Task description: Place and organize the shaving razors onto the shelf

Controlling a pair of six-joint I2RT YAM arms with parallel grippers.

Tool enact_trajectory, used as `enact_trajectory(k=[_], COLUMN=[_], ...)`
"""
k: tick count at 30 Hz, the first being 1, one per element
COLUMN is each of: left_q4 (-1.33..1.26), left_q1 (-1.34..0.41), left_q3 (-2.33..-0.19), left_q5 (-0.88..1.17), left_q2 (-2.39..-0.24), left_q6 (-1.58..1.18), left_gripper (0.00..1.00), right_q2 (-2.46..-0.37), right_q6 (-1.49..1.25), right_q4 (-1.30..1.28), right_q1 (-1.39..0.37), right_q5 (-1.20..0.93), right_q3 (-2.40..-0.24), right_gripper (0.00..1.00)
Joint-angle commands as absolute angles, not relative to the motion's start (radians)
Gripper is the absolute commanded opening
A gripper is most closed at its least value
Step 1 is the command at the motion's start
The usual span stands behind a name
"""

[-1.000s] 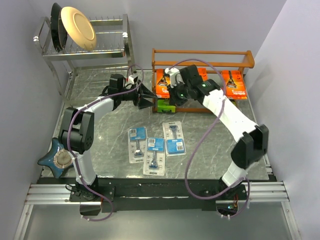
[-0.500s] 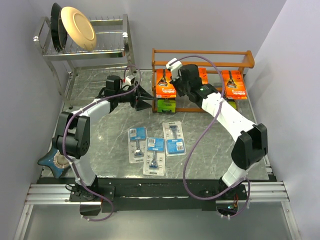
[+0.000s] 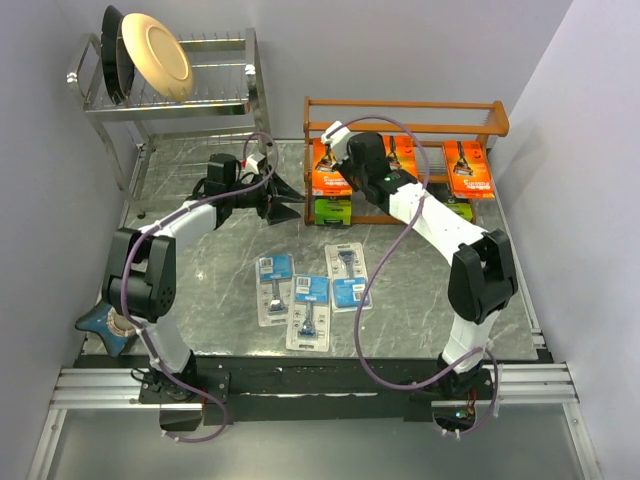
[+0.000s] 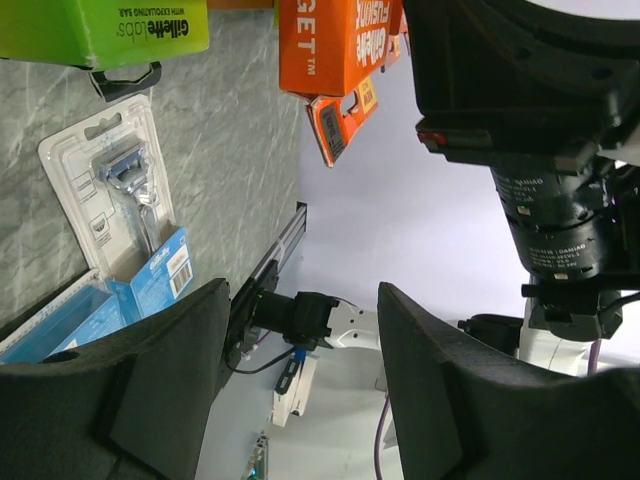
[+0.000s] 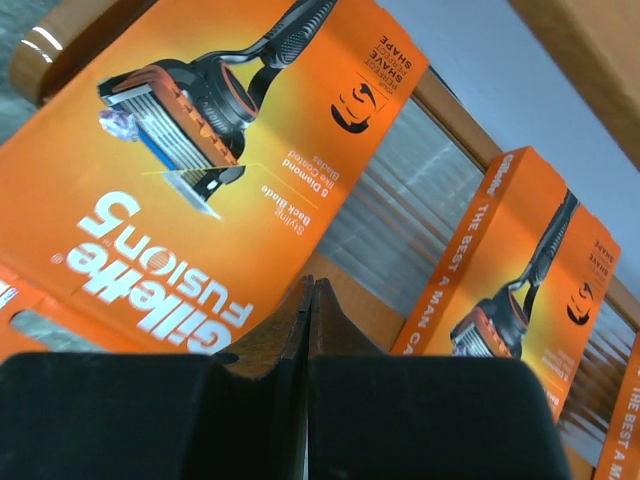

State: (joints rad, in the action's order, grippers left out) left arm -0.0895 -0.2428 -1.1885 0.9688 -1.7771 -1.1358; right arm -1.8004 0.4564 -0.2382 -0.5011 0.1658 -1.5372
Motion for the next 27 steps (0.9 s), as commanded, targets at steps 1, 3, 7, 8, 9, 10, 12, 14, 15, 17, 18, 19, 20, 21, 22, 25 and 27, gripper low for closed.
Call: enact_trajectory(k=[1, 3, 7, 8, 9, 10, 12, 14, 15, 17, 18, 19, 20, 21, 22, 25, 27], left_q4=[-0.110, -0.112, -0.121, -0.121, -0.120, -0.117, -0.112, -0.109, -0.110, -0.107, -0.106, -0.104, -0.100, -0.098, -0.095, -0.087, -0.078], left_q1=[-0.236, -0.235, -0.232, -0.232, -0.232, -0.232, -0.230, -0.230, -0.230, -0.230, -0.229, -0.229, -0.227, -0.227, -0.227, -0.222, -0.213], left_q3=[-1.172, -1.166, -1.138, -1.134, -1.131, -1.124, -1.123, -1.117, -1.115, -1.112, -1.111, -1.108, -1.108, -1.106, -1.106, -1.108, -1.108], left_q5=[0.968, 0.968, 0.968, 0.968, 0.968, 0.966, 0.965, 0.963, 0.963, 0.963, 0.963, 0.962, 0.962, 0.960, 0.960, 0.960, 0.953], left_q2=[-1.714, -1.710, -1.698, -1.697, -1.695, -1.690, -1.687, -1.681, -1.680, -1.675, -1.674, -1.671, -1.669, -1.669, -1.666, -1.661, -1.654], left_q6=[-1.103, -1.104, -1.109, -1.111, -1.109, -1.106, -1.100, -1.097, -1.097, -1.094, -1.092, -1.092, -1.089, -1.086, -1.085, -1.078, -1.071], left_gripper=[0.66, 0.66, 0.66, 0.66, 0.66, 0.66, 0.66, 0.67, 0.67, 0.67, 0.67, 0.67, 0.68, 0.67, 0.68, 0.68, 0.68], right_q2=[-1.822, -1.832, -1.859, -1.865, -1.873, -1.875, -1.887, -1.894, -1.902, -1.905, -1.911, -1.914, -1.916, -1.919, -1.921, -1.905, -1.869], right_q6=[0.498, 0.509, 0.531, 0.535, 0.541, 0.546, 0.557, 0.569, 0.574, 0.586, 0.589, 0.595, 0.600, 0.609, 0.612, 0.621, 0.620], right_q4=[-0.160, -0.140, -0.135, -0.137, -0.124, -0.114, -0.097, -0.089, -0.081, -0.072, -0.069, -0.068, -0.066, -0.064, -0.064, -0.057, -0.054], right_q1=[-0.497, -0.497, -0.497, -0.497, -0.495, -0.497, -0.497, -0.497, -0.497, -0.497, -0.497, -0.495, -0.495, -0.495, -0.495, -0.494, -0.495], right_q5=[0.187, 0.183, 0.158, 0.152, 0.152, 0.147, 0.147, 0.149, 0.149, 0.155, 0.155, 0.152, 0.147, 0.146, 0.146, 0.159, 0.176], right_q3=[-1.577, -1.575, -1.588, -1.592, -1.594, -1.591, -1.592, -1.603, -1.605, -1.608, -1.609, -1.612, -1.612, -1.609, -1.608, -1.595, -1.580], right_gripper=[0.00, 0.00, 0.00, 0.00, 0.00, 0.00, 0.00, 0.00, 0.00, 0.00, 0.00, 0.00, 0.00, 0.00, 0.00, 0.00, 0.00])
